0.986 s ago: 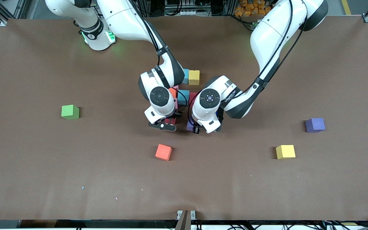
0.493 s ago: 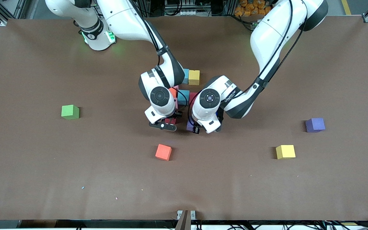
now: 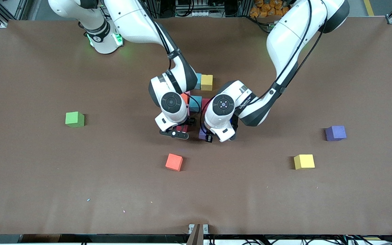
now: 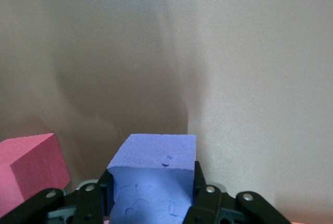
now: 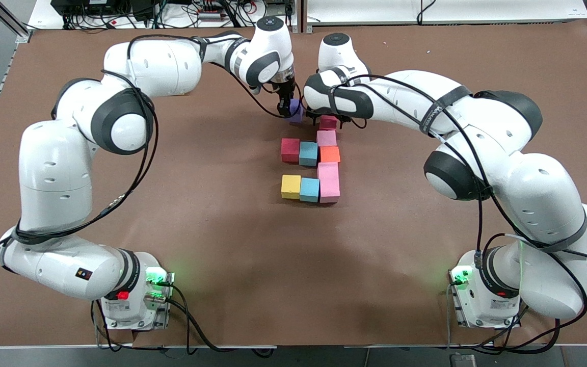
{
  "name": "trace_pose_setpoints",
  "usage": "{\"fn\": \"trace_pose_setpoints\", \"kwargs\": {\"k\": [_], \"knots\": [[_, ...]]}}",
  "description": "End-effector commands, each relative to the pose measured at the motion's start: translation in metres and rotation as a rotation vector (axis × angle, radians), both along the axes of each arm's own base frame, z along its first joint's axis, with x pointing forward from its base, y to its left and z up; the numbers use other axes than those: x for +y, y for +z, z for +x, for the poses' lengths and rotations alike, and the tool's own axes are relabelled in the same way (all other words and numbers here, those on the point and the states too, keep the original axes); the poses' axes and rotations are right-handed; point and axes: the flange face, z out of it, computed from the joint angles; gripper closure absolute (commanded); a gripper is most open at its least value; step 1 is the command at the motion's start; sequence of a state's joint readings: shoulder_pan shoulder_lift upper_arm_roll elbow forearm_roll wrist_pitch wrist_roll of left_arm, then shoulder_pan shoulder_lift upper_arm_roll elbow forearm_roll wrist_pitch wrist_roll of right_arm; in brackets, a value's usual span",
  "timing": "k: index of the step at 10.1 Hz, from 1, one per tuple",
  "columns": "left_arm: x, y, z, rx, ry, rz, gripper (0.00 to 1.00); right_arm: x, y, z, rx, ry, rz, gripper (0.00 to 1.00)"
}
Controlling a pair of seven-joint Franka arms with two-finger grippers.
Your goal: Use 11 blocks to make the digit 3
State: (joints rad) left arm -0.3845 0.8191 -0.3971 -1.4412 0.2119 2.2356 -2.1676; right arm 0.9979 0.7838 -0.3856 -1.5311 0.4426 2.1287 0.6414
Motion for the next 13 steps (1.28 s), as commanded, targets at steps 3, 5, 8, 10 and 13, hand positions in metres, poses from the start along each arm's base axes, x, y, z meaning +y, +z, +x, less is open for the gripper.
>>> {"fn": "trace_pose_setpoints", "kwargs": {"k": [3, 5, 8, 10, 13], "knots": [[-0.007, 0.003, -0.001, 0.016, 0.04, -0.007, 0.42, 0.01, 0.019, 0.004, -0.002, -0.015, 0.042, 0.0], [-0.009, 0.003, -0.002, 0.024, 0.044, -0.013, 0.42, 0.008, 0.028, 0.009, -0.011, -0.012, 0.05, 0.0], [-0.01, 0.004, -0.003, 0.023, 0.043, -0.014, 0.42, 0.001, 0.044, 0.011, 0.025, 0.05, 0.043, 0.0], [-0.009, 0.003, -0.002, 0.024, 0.042, -0.013, 0.42, -0.01, 0.066, 0.026, 0.028, 0.066, 0.03, 0.0], [-0.01, 0.005, -0.002, 0.022, 0.042, -0.015, 0.42, -0.056, 0.109, 0.045, 0.063, 0.142, 0.012, 0.0]]}}
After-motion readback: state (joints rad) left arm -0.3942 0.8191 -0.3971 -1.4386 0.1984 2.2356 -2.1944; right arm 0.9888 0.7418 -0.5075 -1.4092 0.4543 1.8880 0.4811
